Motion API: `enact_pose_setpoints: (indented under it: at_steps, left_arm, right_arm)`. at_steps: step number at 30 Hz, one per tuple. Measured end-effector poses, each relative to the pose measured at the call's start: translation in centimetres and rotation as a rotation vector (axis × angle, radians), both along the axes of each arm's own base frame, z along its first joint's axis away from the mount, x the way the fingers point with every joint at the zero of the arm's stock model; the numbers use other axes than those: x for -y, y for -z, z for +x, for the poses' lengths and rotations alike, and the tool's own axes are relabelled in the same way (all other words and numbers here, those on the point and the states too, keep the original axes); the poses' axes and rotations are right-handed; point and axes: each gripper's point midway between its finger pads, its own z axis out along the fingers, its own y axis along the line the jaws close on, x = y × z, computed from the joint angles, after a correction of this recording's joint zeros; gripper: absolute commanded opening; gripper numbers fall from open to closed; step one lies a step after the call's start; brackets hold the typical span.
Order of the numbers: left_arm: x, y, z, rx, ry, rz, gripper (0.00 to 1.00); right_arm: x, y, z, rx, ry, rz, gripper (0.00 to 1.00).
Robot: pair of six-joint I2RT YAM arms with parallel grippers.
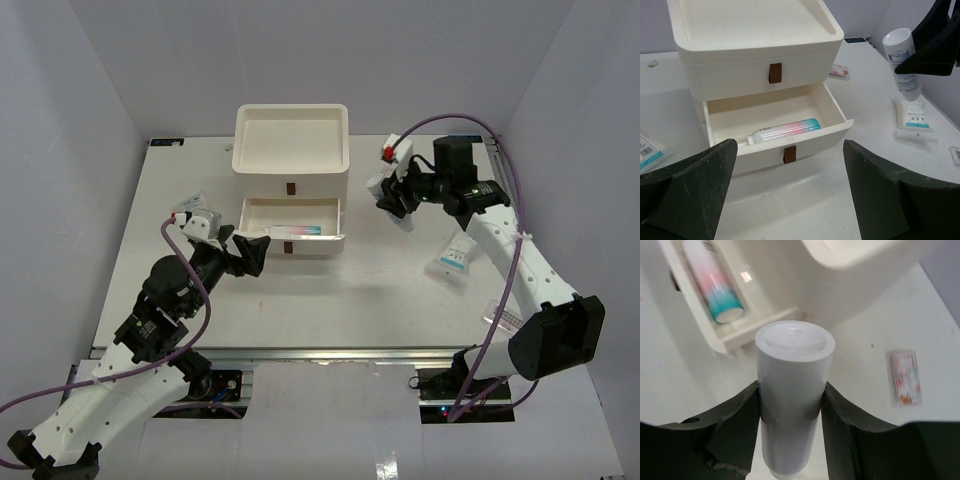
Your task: Organize the makeup
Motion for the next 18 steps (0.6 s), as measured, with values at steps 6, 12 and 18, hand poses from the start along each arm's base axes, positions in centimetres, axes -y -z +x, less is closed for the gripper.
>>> enact_pose_setpoints:
  at_steps: [6, 12, 18]
  left_arm:
    - [-0.1, 0.2, 0.3, -0.007, -0.009, 0.005, 0.98]
    - [-0.2, 0.2, 0.3, -0.007, -0.011, 0.006, 0.98]
    - [-0.3, 0.0, 0.2, -0.001, -0.013, 0.001, 0.98]
  right_arm:
    - [-10.4, -3.0, -3.5, 0.160, -0.298, -0.085, 0.10]
    - [-18.4, -4.2, -2.4, 0.295, -0.391, -0.156, 0.17]
    - [-21.8, 1.0, -0.7, 0.260, -0.378, -0.272, 0.32]
